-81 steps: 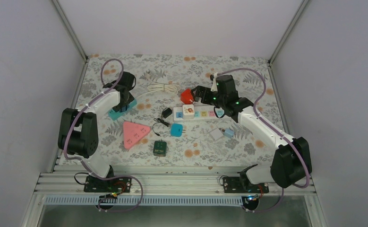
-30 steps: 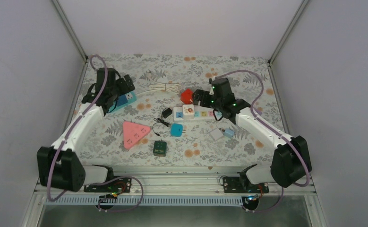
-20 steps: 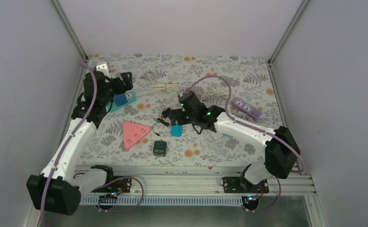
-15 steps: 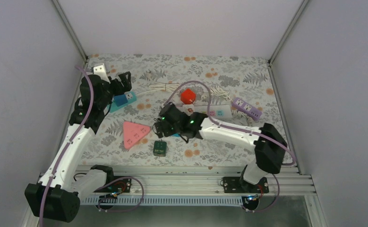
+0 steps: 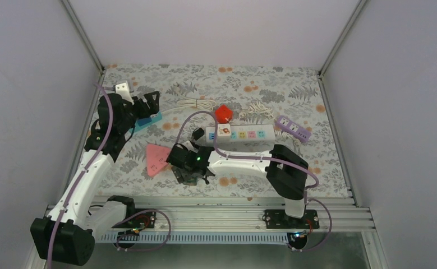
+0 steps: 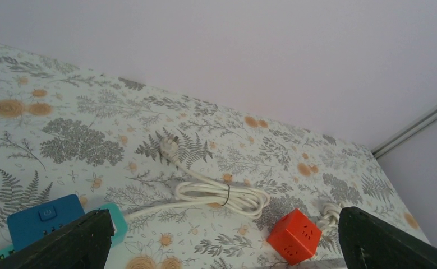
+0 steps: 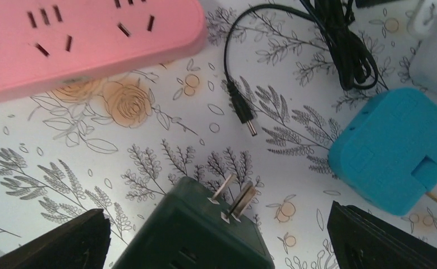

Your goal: Insert the plug

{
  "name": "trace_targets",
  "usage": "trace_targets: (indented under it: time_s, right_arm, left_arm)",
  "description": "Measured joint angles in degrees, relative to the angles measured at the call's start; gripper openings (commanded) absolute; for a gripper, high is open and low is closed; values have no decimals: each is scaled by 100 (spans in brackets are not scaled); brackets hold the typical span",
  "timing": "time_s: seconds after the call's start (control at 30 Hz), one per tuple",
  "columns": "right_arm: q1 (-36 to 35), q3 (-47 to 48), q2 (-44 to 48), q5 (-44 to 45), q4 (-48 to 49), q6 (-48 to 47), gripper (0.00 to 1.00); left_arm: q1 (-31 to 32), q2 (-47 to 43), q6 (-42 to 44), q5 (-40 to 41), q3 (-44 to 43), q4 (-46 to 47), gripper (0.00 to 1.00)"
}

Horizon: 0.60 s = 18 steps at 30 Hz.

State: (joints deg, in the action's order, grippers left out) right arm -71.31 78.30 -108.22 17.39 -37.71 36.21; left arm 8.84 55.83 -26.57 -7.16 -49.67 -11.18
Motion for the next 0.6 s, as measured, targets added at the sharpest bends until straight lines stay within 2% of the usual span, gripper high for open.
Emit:
trace_targets:
  time_s: [0.43,0.5,0.6]
  right_arm:
    - [-98,-350,22,-289,7,210,100]
    - [-101,-511,92,-332,0,234,97]
    - [-101,-708,216,-341,-9,278,88]
  left_arm:
    - [0,468,22,-380,55,68,99]
    - [0,468,22,-389,55,79,100]
    - [0,468,22,-389,55,81,99]
